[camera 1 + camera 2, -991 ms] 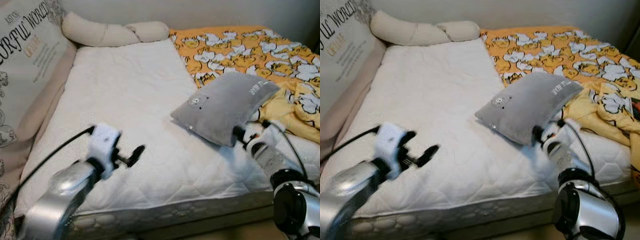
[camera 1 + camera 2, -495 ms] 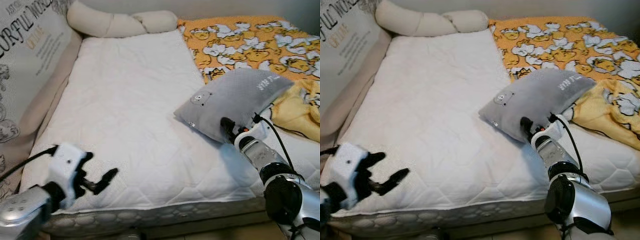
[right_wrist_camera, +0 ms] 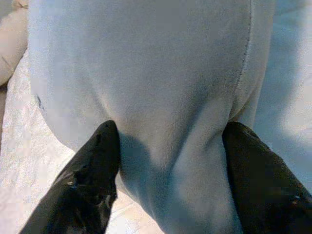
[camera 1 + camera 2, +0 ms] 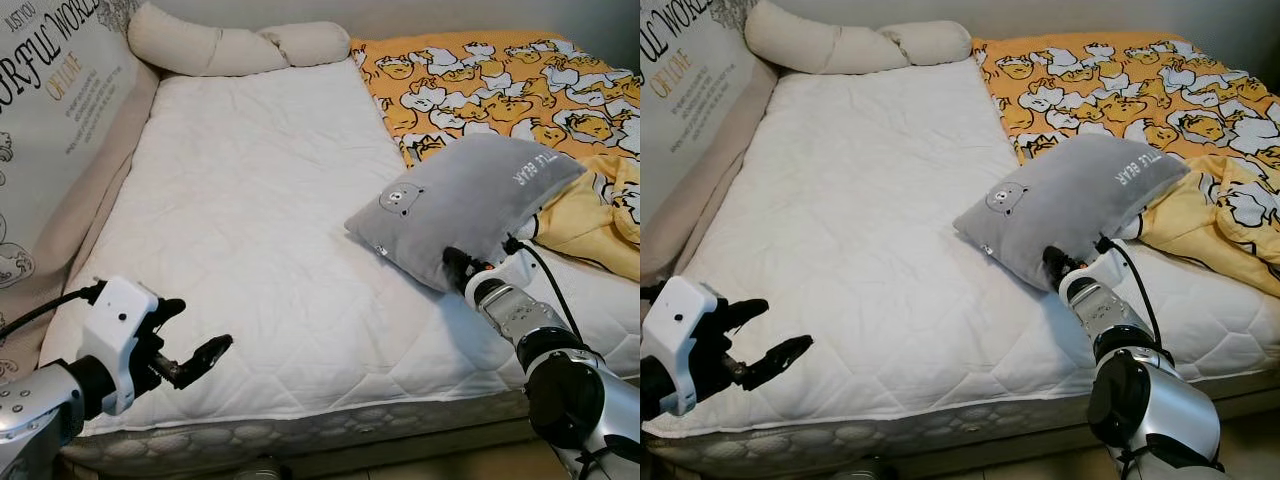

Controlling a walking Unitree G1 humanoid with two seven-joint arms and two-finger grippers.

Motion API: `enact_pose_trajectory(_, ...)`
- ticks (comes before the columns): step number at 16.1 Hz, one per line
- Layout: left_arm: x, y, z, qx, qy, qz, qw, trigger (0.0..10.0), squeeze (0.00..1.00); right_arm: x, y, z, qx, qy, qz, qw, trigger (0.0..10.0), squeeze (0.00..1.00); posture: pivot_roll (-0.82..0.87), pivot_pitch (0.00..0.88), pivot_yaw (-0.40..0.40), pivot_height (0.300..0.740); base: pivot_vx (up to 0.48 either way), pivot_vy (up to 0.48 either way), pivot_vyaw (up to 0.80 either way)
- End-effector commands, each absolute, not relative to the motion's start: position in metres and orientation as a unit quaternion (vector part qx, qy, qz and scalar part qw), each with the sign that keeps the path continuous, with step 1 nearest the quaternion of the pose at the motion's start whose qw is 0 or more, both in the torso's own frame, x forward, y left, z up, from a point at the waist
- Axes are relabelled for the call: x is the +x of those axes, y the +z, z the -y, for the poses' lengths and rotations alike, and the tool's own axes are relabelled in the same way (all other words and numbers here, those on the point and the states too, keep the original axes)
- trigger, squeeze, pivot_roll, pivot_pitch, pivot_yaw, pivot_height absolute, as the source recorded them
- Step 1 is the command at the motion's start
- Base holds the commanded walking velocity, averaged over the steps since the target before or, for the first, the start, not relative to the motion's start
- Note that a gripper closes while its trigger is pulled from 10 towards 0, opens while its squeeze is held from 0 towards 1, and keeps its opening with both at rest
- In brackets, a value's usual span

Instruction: Clean up the room

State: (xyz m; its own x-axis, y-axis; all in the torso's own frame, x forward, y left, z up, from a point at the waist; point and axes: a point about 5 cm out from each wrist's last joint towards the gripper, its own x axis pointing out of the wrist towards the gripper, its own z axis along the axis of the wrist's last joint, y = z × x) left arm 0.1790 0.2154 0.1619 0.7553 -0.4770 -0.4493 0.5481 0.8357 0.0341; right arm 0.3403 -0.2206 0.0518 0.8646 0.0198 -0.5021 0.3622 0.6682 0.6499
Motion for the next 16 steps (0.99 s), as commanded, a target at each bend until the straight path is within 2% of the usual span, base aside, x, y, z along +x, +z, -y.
enact_pose_trajectory(1,0.182,0.162,-0.216,0.09,-0.279,-0.215,0.931,10.0,0.0,0.34,0.05,0.219,0.405,-0.103,-0.253,0.873,0.0,0.0,0.23,0.0,0.04,0.74,0.0,0.0,0.0)
enact_pose_trajectory(12,0.194,0.161,-0.21,0.091,-0.273,-0.205,0.935,10.0,0.0,0.34,0.05,0.218,0.399,-0.112,-0.272,0.869,0.0,0.0,0.21,0.0,0.039,0.74,0.0,0.0,0.0)
enact_pose_trajectory(16,0.196,0.16,-0.207,0.088,-0.276,-0.202,0.935,10.0,0.0,0.347,0.055,0.198,0.388,-0.075,-0.283,0.874,0.0,0.0,0.21,0.0,0.035,0.74,0.0,0.0,0.0)
